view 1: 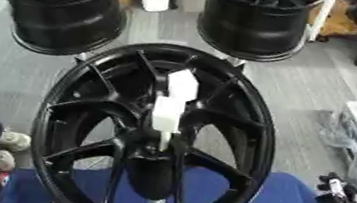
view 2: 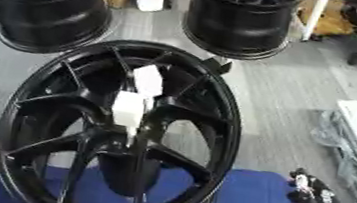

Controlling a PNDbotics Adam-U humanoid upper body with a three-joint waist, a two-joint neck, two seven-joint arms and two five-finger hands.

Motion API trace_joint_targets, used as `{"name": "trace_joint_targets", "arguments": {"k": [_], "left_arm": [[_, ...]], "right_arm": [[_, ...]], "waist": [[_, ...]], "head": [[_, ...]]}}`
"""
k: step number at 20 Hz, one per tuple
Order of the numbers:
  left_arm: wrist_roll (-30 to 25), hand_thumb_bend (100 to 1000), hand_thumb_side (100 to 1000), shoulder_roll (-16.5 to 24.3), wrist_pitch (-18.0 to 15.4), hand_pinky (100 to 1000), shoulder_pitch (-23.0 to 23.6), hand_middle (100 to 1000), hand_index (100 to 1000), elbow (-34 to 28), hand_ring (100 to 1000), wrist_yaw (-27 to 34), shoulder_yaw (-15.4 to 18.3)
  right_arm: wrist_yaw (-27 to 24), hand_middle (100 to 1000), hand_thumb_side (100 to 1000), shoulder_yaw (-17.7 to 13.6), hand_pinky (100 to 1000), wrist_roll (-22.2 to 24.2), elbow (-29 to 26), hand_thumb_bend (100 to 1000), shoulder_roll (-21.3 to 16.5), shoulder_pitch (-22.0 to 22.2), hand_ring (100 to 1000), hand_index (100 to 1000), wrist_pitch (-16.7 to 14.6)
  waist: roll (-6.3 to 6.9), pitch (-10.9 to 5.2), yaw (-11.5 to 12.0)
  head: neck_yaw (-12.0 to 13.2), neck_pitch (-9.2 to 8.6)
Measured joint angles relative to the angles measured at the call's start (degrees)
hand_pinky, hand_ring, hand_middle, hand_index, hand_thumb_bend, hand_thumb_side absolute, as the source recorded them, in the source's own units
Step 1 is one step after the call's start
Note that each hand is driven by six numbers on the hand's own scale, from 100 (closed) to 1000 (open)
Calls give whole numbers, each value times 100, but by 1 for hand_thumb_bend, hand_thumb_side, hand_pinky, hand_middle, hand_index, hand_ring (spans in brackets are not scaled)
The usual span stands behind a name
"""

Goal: Pull the pin out of the wheel hub.

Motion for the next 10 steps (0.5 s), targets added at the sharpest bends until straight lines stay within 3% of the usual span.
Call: {"name": "trace_joint_targets", "arguments": {"k": [5,10], "left_arm": [[215,501,627,-865,194,718,380,626,722,-826,629,606,574],[421,473,637,-1821,406,723,718,621,719,-1765,633,678,1083]], "right_arm": [[0,581,903,-3,592,-9,-1,100,3,-3,545,710,-9],[-10,581,907,-23,592,-25,-1,100,9,-4,545,710,-19]], "waist": [[-41,7,70],[-81,12,160]], "head": [[-33,3],[-66,5]]}}
